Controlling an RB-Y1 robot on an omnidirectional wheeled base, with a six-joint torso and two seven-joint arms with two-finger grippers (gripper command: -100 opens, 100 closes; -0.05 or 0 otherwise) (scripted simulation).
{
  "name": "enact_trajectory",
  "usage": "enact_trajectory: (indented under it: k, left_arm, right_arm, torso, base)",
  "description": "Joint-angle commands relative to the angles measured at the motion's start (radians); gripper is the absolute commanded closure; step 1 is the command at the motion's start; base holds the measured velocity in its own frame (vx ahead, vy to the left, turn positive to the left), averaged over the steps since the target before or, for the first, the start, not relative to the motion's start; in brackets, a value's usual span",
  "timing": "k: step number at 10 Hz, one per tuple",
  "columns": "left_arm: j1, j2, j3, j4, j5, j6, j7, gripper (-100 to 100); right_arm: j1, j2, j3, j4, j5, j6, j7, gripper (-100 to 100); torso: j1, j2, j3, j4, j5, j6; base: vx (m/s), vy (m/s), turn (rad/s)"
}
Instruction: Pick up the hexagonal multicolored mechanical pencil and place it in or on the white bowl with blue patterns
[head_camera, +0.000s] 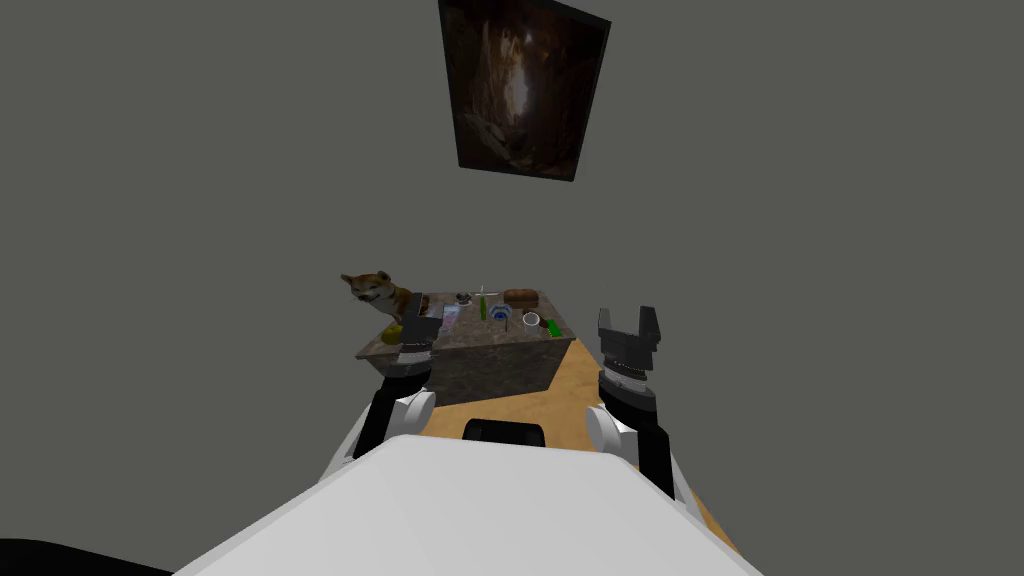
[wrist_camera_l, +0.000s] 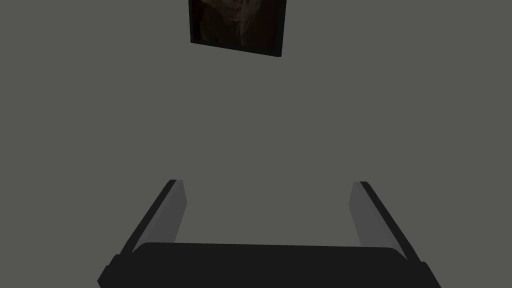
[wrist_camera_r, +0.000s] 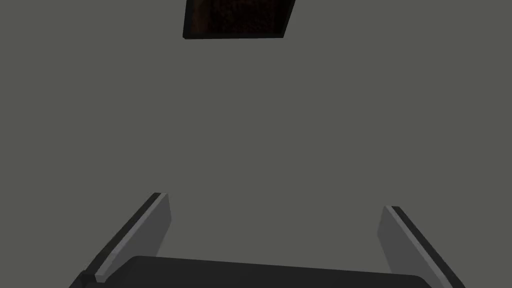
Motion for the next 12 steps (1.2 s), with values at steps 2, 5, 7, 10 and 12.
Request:
enact_trajectory:
  k: [2, 5, 7, 10, 12]
  left_arm:
    - [-0.005, 0.048, -0.011, 0.021, 0.020, 0.006, 0.018, -100]
    - [-0.022, 0.098, -0.046, 0.079, 0.079, 0.026, 0.067, -100]
    - [-0.032, 0.111, -0.065, 0.109, 0.109, 0.037, 0.093, -100]
    - [-0.053, 0.133, -0.106, 0.177, 0.180, 0.060, 0.154, -100]
    - [-0.063, 0.143, -0.125, 0.213, 0.220, 0.072, 0.190, -100]
  right_arm:
    - [0.000, 0.000, 0.000, 0.000, 0.000, 0.000, 0.000, 0]
    - [0.000, 0.000, 0.000, 0.000, 0.000, 0.000, 0.000, 0]
    - [0.000, 0.000, 0.000, 0.000, 0.000, 0.000, 0.000, 0]
    - [0.000, 0.000, 0.000, 0.000, 0.000, 0.000, 0.000, 0]
    - [0.000, 0.000, 0.000, 0.000, 0.000, 0.000, 0.000, 0]
  torso:
    - [-0.001, 0.000, 0.000, 0.000, 0.000, 0.000]
    - [-0.005, 0.001, 0.001, 0.000, -0.001, 0.000]
    - [-0.004, 0.002, 0.001, 0.000, -0.001, 0.000]
    - [-0.005, 0.002, 0.001, 0.000, -0.001, 0.000]
    - [-0.005, 0.001, 0.000, 0.000, -0.001, 0.000]
  base:
    - [-0.006, -0.023, -0.011]
    - [-0.022, -0.069, -0.027]
    - [-0.024, -0.058, -0.022]
    - [-0.023, -0.077, -0.031]
    - [-0.002, -0.063, -0.020]
